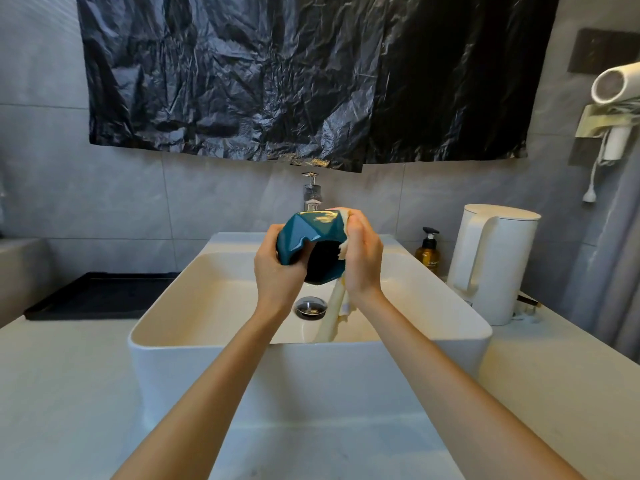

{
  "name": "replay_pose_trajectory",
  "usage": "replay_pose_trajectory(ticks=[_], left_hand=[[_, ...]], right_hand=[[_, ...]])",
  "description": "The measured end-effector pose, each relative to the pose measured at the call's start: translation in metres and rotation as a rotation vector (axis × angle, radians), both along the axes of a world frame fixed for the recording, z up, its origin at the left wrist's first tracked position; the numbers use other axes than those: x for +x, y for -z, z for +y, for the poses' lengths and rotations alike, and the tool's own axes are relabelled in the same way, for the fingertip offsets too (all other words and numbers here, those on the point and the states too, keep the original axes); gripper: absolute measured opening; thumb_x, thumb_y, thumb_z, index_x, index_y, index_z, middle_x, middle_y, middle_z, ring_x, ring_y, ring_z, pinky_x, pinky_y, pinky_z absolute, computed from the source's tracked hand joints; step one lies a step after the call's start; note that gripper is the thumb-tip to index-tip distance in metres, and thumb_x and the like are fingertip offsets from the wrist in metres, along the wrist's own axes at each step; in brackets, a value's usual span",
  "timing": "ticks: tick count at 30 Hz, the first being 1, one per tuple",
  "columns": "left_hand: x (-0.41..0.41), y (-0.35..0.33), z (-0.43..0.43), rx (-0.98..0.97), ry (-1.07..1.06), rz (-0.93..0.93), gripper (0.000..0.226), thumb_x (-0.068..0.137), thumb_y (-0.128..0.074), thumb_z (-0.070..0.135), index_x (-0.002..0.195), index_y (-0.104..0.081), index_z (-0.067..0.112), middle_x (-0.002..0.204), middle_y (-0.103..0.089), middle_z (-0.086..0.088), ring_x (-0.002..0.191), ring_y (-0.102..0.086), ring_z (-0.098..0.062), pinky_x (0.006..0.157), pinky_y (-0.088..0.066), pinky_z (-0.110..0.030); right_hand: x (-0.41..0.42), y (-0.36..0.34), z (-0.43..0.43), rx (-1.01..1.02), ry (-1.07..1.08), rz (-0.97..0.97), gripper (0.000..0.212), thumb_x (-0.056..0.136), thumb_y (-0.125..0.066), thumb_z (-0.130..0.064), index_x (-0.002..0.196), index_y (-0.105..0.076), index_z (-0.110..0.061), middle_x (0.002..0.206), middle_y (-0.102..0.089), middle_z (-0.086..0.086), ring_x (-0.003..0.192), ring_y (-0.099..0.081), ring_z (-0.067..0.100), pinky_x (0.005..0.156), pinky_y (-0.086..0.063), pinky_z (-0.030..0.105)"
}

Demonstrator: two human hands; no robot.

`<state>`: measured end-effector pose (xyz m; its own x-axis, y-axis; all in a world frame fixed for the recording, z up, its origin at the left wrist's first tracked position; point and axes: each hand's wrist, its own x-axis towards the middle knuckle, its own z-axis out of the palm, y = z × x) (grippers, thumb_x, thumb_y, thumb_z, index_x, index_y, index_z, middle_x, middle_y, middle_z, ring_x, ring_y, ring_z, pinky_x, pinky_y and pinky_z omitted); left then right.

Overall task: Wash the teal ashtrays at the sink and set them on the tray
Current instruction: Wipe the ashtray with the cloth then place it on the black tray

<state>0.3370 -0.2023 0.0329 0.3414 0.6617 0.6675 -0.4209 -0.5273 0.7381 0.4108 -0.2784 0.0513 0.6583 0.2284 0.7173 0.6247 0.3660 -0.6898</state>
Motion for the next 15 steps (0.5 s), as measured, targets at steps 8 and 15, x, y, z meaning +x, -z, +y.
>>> replay_pose_trajectory(ticks=[8,15], left_hand=[[-0.001,-0.002,0.0,-0.13,0.136,-0.053,0.015,0.088,-0.064,0.012,0.094,-0.056,0.023,0.092,-0.063,-0.005,0.084,-0.06,-0.012,0.074,-0.054,-0.026],[0.003,0.004,0.002,-0.066,0.127,0.083,0.024,0.085,-0.068,0.021,0.107,-0.06,0.019,0.094,-0.066,0.001,0.091,-0.063,-0.017,0.074,-0.057,-0.027]], right_hand=[[-0.019,-0.001,0.018,0.194,0.209,0.05,0.028,0.09,-0.028,-0.048,0.074,-0.049,-0.038,0.069,-0.054,-0.012,0.068,-0.053,0.01,0.061,-0.046,0.032],[0.004,-0.01,0.007,0.131,0.317,-0.2,0.024,0.088,-0.035,-0.032,0.072,-0.052,-0.027,0.064,-0.047,-0.017,0.059,-0.046,0.005,0.054,-0.037,0.023]])
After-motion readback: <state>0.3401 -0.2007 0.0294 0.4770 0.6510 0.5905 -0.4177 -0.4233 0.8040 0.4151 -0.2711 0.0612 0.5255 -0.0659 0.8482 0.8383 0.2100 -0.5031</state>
